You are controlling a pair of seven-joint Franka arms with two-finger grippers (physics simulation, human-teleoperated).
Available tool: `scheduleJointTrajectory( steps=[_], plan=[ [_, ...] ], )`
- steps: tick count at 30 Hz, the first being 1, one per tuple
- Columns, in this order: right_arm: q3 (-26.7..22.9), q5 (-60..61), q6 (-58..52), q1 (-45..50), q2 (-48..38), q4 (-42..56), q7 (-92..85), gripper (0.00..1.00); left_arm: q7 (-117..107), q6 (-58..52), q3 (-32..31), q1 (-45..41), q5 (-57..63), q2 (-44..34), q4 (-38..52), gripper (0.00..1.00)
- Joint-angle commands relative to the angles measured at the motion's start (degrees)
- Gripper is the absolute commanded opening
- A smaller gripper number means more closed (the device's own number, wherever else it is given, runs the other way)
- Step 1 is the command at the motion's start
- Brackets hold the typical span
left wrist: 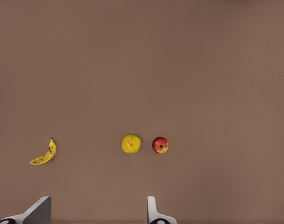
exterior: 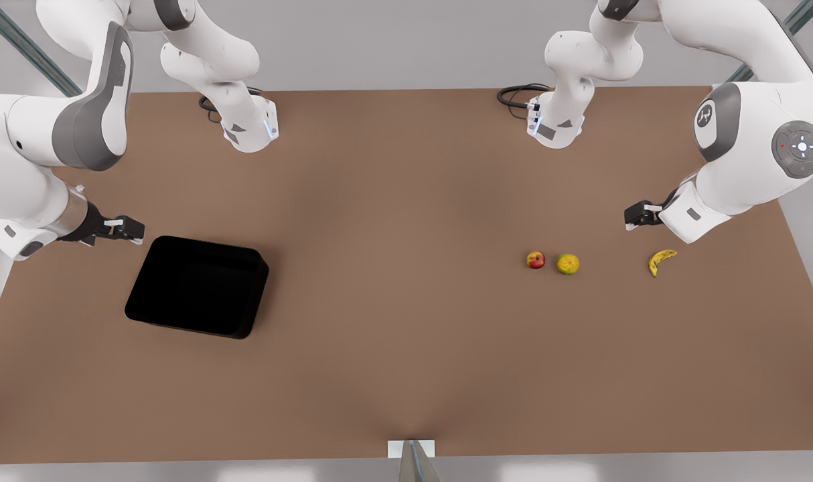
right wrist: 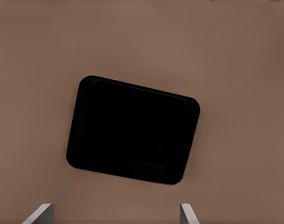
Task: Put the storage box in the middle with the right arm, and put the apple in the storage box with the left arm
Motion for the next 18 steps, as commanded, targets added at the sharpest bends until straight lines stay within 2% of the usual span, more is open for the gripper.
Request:
scheduleJointTrajectory(
  steps=[1,3,5,6,9,11,14,18],
  plan=[
    [-0.01,0.10,0.42,0.00,0.08,0.04,-1.87,1.00,0.43,-0.08,0.03,0.00,0.00,-0.06,0.03,1.00],
    [-0.28,-1.48,1.65,-0.17,2.28,0.13,-2.75,1.00,0.43,-0.08,0.03,0.00,0.00,-0.06,0.03,1.00],
    [-0.71,-9.47,4.02,-2.54,8.60,0.04,-2.75,1.00,0.43,-0.08,0.03,0.00,0.00,-0.06,0.03,1.00],
    [-2.29,-9.48,9.46,-3.51,9.93,-2.93,-2.84,1.00,0.43,-0.08,0.03,0.00,0.09,-0.06,0.03,1.00],
    [-5.90,-8.34,22.65,-3.34,13.36,-9.27,-2.66,1.00,0.43,-0.35,0.03,0.00,0.00,0.02,0.03,1.00],
    [-10.12,-1.66,34.15,-2.98,14.76,-16.74,-2.84,1.00,0.43,-0.35,0.03,0.00,0.09,0.02,0.03,1.00],
    [-10.30,0.18,41.46,-3.60,15.29,-21.05,-2.75,1.00,0.51,-0.70,0.03,0.00,0.09,0.02,0.03,1.00],
    [-11.53,2.29,42.17,-3.51,16.08,-25.97,-2.66,1.00,0.51,-1.14,0.03,-0.08,0.09,0.02,0.03,1.00]
  ],
)
